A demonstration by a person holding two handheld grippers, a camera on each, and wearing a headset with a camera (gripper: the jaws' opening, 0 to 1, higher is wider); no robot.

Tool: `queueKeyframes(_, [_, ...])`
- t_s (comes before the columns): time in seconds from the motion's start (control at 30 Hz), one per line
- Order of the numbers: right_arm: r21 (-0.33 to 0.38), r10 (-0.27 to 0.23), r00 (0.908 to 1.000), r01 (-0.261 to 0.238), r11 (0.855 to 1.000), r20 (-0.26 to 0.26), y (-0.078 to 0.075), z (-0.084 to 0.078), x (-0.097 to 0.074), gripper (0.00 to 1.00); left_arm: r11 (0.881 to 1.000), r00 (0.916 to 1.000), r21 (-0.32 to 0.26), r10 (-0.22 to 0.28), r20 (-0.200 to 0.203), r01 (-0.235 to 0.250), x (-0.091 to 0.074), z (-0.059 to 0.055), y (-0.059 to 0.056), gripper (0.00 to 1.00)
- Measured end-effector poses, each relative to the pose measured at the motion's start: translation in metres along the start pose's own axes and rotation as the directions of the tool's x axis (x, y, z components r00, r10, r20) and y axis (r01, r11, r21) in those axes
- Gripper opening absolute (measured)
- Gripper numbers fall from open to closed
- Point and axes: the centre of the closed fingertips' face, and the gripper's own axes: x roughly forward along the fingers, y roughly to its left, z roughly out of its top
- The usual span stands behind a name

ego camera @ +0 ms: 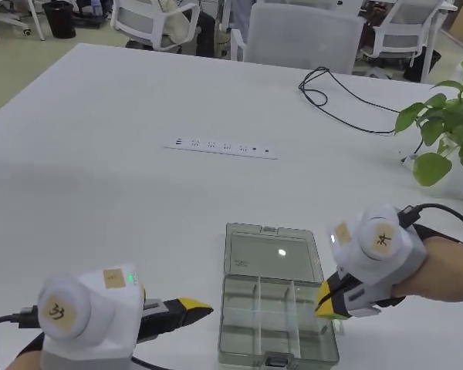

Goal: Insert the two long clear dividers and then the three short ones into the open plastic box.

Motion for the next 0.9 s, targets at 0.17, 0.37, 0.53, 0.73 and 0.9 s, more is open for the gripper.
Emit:
queueKeyframes(0.17, [-0.019, -0.015, 0.9999, 0.015, 1.0, -0.008, 0.0, -0.003, 0.009, 0.03, 1.0, 1.0, -0.002, -0.001, 0.0, 0.001, 0.0, 0.0, 0.0, 0.75])
queueKeyframes(0.37, [-0.035, -0.024, 0.9994, 0.023, 0.999, -0.023, 0.0, -0.007, 0.02, 0.03, 1.0, 1.0, -0.002, 0.0, -0.002, 0.0, 0.0, 0.0, 0.0, 0.76])
queueKeyframes(0.53, [-0.036, -0.027, 0.9992, 0.025, 0.999, -0.029, -0.001, -0.009, 0.024, 0.03, 1.0, 1.0, -0.004, 0.002, -0.004, -0.002, 0.0, -0.001, 0.0, 0.75])
queueKeyframes(0.73, [-0.037, -0.025, 0.999, 0.023, 0.999, -0.038, -0.001, -0.011, 0.028, 0.03, 1.0, 1.0, -0.003, 0.003, -0.006, -0.003, 0.0, -0.002, 0.0, 0.75])
queueKeyframes(0.9, [-0.036, -0.024, 0.999, 0.023, 0.999, -0.037, -0.001, -0.011, 0.027, 0.03, 1.0, 1.0, 0.0, 0.004, -0.009, -0.004, -0.001, -0.002, 0.001, 0.76])
